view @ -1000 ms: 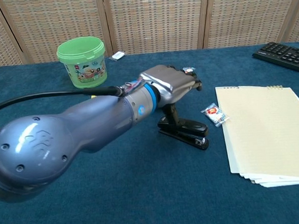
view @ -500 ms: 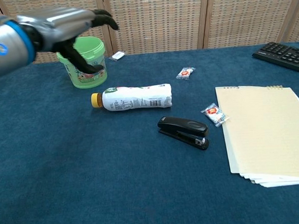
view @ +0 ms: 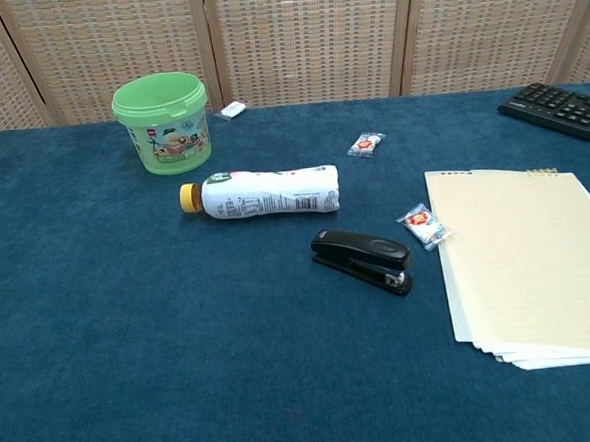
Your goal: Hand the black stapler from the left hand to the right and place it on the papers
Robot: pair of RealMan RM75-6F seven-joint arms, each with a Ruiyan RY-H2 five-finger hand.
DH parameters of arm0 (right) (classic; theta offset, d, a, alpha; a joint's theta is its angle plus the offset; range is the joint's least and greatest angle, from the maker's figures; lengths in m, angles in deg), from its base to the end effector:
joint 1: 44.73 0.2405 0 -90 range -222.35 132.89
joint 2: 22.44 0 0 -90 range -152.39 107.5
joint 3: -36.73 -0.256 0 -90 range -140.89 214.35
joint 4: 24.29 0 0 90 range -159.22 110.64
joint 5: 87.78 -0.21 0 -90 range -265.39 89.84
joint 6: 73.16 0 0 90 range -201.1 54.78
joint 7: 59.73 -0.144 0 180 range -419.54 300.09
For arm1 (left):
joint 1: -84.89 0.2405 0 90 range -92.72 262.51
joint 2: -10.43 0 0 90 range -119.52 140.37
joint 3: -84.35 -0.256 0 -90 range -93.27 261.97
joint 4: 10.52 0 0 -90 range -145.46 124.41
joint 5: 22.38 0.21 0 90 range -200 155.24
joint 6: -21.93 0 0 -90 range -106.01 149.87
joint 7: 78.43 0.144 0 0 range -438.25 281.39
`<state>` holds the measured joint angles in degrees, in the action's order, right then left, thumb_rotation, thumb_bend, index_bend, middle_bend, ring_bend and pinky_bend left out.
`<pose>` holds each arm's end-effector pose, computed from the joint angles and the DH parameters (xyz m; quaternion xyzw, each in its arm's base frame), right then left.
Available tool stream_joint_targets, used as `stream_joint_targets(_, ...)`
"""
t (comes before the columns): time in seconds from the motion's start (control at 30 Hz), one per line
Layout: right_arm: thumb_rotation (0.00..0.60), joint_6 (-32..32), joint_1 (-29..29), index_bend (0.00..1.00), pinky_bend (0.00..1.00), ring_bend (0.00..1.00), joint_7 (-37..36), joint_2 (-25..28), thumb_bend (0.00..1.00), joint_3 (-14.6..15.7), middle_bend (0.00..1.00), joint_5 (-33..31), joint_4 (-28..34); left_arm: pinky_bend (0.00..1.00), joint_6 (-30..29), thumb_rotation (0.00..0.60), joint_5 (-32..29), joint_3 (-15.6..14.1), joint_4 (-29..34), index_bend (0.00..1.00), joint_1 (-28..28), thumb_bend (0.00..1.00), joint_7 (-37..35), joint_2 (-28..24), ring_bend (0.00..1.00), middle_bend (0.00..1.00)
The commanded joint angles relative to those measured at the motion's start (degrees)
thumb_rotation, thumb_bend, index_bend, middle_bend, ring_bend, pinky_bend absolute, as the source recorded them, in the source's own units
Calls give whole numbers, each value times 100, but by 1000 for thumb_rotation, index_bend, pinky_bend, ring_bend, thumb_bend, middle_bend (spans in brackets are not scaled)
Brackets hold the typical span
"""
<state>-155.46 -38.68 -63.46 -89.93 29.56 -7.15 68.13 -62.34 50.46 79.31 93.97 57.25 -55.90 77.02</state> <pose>-0.3101 -0.2022 0.1490 0.5389 -0.4335 0.4266 0.5828 -0.2259 0.2496 0.1169 -0.6817 -0.3161 -0.3551 0.5562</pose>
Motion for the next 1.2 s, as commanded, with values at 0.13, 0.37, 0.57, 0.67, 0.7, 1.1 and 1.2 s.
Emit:
stream_joint_targets(0.13,600,10,169,176,0,0,448,-161,55,-13,0,200,428,0,-735,600,689,-514,-1149,97,1092,334,-1147,42,0,0)
stream_joint_targets(0.37,600,354,701,290,41,0,1904,-508,101,-272,2,82,1740,0,-668,600,792,-427,-1765,97,1421,334,-1631,88,0,0)
stream_joint_targets(0.57,600,699,1371,355,83,0,3473,-1308,148,-673,58,-797,2524,0,-515,600,903,-282,-2013,97,1515,334,-1932,101,0,0)
stream_joint_targets(0.67,600,704,1716,361,89,0,4179,-1823,158,-859,66,-1335,2636,0,-469,600,980,-229,-2079,97,1557,334,-2054,85,0,0)
stream_joint_targets(0.7,600,675,1806,362,90,0,4364,-1968,160,-911,66,-1500,2640,0,-457,600,1003,-213,-2097,97,1568,334,-2083,81,0,0)
stream_joint_targets(1.1,600,297,2729,350,86,0,5614,-3724,187,-1210,34,-3205,1717,0,-282,600,1266,-137,-2407,97,1701,334,-2484,110,0,0)
stream_joint_targets(1.2,600,197,2866,338,81,0,5683,-3981,187,-1236,24,-3344,1419,0,-182,600,1275,-111,-2577,97,1732,334,-2626,155,0,0)
